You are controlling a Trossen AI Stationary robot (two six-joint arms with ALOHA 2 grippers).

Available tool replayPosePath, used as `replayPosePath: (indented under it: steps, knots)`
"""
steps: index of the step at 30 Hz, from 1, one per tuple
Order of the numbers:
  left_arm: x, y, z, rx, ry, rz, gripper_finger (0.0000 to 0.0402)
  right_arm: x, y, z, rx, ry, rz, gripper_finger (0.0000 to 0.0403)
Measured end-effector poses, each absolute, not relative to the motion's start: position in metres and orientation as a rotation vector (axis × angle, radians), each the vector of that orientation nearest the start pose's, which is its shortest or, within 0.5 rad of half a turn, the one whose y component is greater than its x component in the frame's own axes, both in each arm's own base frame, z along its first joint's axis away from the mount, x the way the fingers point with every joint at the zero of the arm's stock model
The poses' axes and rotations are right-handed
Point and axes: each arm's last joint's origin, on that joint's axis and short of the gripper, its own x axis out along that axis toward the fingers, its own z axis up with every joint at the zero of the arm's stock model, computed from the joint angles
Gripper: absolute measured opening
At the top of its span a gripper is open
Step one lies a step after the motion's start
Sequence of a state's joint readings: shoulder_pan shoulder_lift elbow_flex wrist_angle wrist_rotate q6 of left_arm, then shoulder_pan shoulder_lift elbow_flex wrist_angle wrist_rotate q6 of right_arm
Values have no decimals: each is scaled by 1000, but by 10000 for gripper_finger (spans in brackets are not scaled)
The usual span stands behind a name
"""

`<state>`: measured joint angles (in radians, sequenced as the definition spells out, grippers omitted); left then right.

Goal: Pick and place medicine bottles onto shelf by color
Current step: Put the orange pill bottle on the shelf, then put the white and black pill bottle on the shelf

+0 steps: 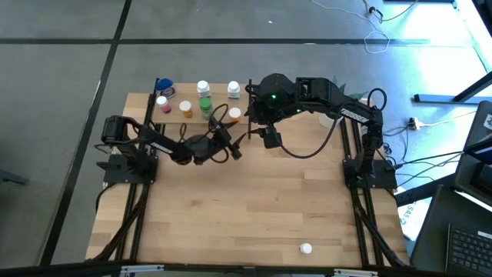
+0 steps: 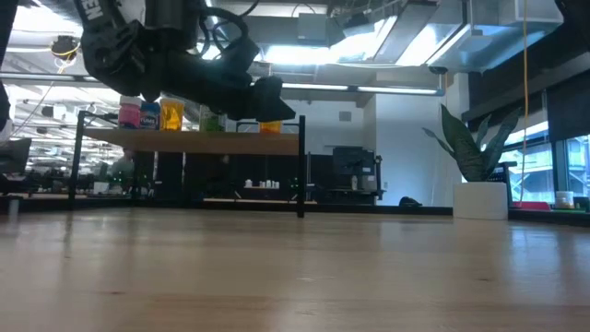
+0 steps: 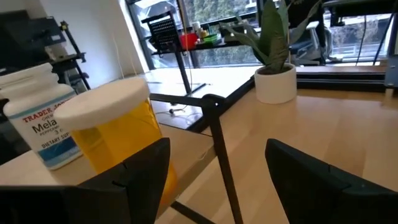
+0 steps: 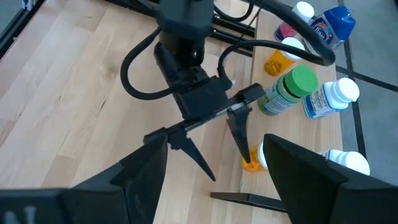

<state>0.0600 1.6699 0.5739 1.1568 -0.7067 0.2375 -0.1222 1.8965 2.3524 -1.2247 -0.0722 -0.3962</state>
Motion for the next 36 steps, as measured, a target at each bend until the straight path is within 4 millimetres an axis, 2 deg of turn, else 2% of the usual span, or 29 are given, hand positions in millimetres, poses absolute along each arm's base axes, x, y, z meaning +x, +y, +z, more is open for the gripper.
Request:
replayPosePath:
  steps: [12,19,25,30,36]
  knots:
    - [298,47,181,206,34,800,259,365,-43,448,-302,762,104,267]
    - [299,38,182,224,33,771,259,365,-43,448,-302,762,104,267]
    - [300,10,188,325,9,711,259,365,-43,448,-302,762,104,267]
    - [296,-30,195,445,32,643,259,365,-43,448,-303,762,104,267]
    - [279,-79,203,465,47,649,259,365,-43,448,-302,762,104,267]
